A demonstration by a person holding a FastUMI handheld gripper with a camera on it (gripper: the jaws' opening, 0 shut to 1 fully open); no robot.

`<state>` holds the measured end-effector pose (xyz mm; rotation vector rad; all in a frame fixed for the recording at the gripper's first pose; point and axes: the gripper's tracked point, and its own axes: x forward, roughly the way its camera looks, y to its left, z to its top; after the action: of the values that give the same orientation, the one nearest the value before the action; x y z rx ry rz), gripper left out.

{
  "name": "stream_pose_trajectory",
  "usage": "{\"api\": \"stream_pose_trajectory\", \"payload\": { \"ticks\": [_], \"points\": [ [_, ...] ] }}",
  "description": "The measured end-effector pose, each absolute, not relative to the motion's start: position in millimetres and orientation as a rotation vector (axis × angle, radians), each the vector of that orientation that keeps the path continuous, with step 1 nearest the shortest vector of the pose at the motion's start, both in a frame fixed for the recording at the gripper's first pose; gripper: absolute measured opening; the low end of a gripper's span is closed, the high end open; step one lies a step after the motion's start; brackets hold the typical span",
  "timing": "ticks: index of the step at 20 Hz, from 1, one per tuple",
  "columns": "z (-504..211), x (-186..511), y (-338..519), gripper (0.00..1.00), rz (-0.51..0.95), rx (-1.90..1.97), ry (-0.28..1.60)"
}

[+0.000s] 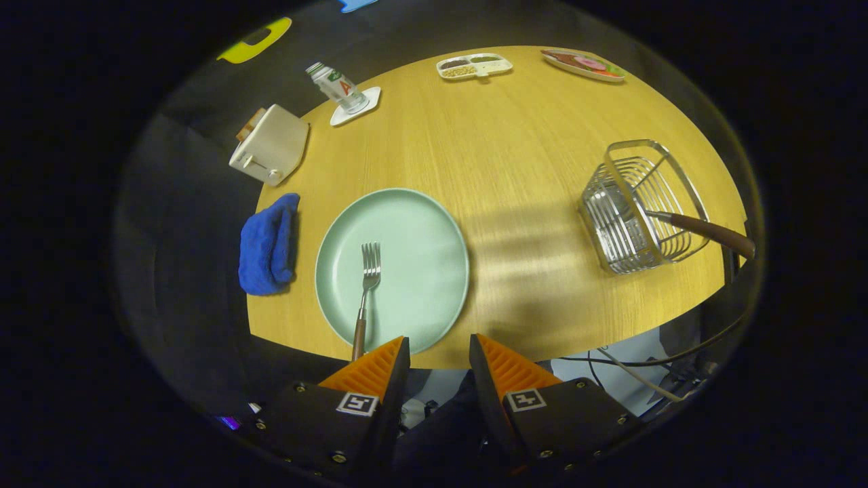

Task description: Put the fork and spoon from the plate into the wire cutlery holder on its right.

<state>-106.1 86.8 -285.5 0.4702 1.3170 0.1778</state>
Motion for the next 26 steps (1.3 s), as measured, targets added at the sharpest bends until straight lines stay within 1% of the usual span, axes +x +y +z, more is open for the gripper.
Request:
{"api": "stream_pose_trajectory", "payload": {
  "ticks": [8,12,14,15,18,20,21,26],
  "points": [
    [-297,-128,158,0.54,0.329,0.456,1.454],
    [-309,-137,177,0.54,0.353,0.419,1.514],
    [-318,-138,181,0.54,0.335,0.391,1.540],
    [-321,-139,181,0.32,0.328,0.378,1.554],
    [-328,-140,185,0.33,0.333,0.356,1.570],
    [-326,-137,175,0.33,0.310,0.333,1.560],
    [-329,-140,173,0.06,0.309,0.320,1.556],
    [-322,-132,170,0.06,0.343,0.342,1.517]
  ]
}}
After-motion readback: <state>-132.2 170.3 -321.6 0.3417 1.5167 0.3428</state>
